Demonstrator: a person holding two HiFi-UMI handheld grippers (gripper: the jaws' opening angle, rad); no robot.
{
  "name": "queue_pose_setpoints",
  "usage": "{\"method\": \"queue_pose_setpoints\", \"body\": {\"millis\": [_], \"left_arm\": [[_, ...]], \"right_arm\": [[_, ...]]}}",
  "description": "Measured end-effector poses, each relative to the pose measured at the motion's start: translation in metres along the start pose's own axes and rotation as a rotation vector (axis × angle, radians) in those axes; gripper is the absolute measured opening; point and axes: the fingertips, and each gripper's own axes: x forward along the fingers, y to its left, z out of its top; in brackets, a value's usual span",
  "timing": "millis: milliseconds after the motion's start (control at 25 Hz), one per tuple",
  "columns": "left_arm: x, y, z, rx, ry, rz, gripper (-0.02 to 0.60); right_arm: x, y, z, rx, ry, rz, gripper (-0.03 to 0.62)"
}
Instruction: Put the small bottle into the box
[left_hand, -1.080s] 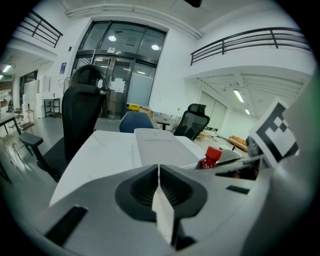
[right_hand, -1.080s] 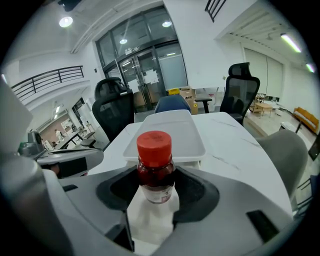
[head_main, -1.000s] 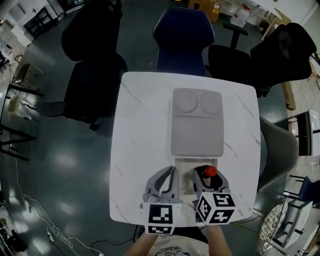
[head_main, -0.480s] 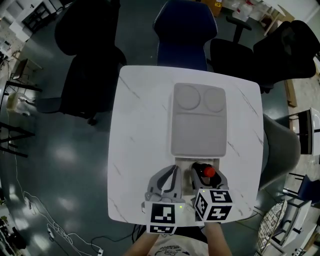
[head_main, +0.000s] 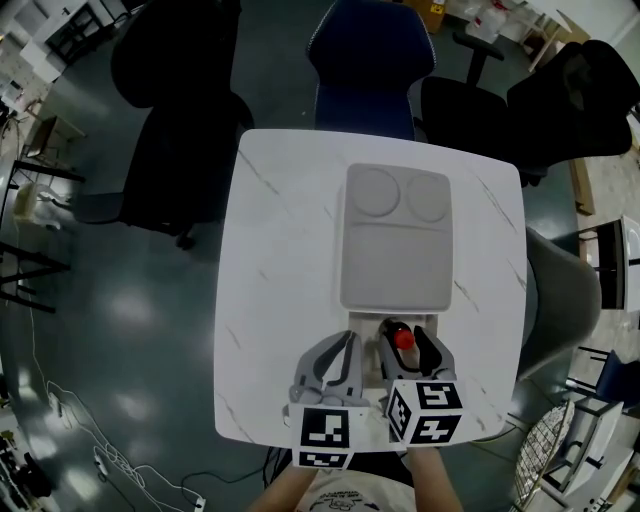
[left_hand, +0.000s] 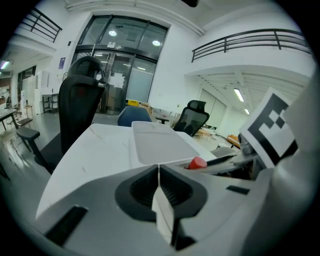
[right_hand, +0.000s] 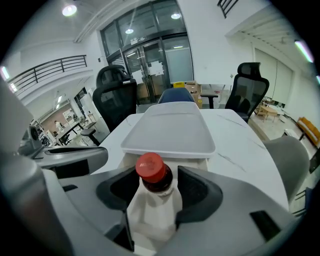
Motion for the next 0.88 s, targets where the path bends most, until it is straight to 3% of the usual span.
{"method": "queue_pose_setpoints", "body": {"millis": [440, 880], "left_arm": [[-0.015, -0.010, 0.013, 0.034, -0.051, 0.015, 0.023], [-0.057, -0.032, 0.044, 0.084, -0.161, 0.050, 0.023]], "right_arm": [[-0.028, -0.001, 0.002, 0.043, -0.067, -0.006, 0.230], [-0.089, 0.007, 0.025, 0.039, -0.250, 0.011, 0.230]]}}
